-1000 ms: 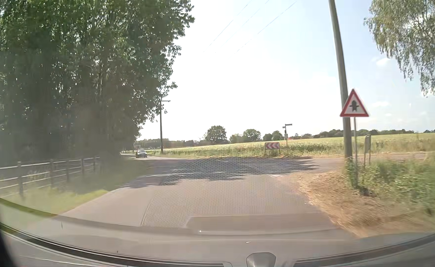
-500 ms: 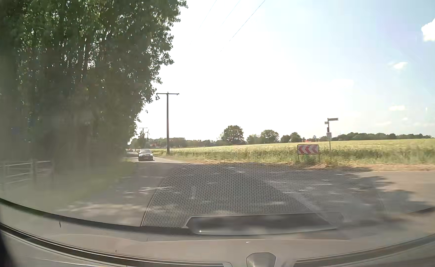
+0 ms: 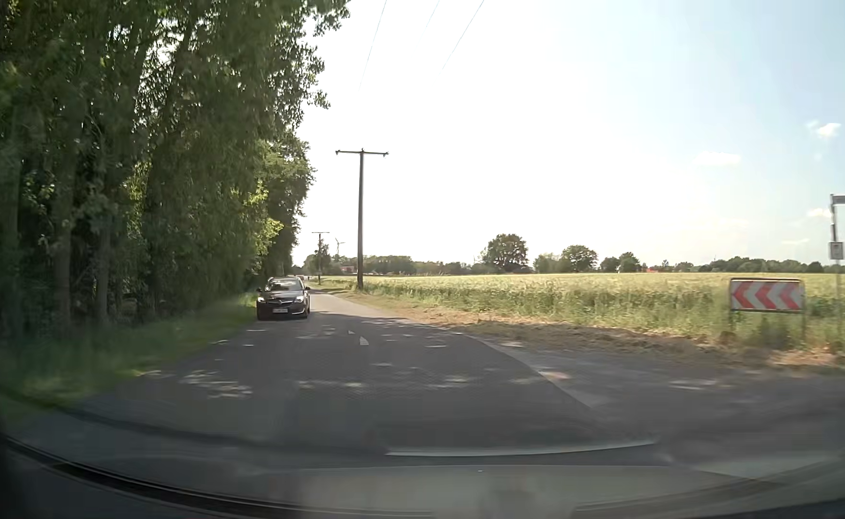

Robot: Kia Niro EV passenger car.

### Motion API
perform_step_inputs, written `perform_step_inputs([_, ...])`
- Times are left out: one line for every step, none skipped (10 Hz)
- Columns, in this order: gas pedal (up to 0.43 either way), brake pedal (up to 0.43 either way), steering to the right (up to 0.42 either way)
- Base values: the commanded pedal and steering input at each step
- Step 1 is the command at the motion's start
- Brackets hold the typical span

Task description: Follow the waypoints while adhering to traffic rules and regulations

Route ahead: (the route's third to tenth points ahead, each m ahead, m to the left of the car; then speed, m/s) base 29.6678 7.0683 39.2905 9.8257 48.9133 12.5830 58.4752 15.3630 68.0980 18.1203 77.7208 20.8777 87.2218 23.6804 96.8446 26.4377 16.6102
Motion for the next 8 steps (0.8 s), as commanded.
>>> perform_step_inputs([0.157,0.006,-0.072])
perform_step_inputs([0.169,0.006,-0.074])
perform_step_inputs([0.197,0.006,-0.073])
perform_step_inputs([0.248,0.006,-0.07])
perform_step_inputs([0.248,0.006,-0.069])
perform_step_inputs([0.26,0.006,-0.067])
perform_step_inputs([0.26,0.006,-0.062])
perform_step_inputs([0.268,0.006,-0.059])
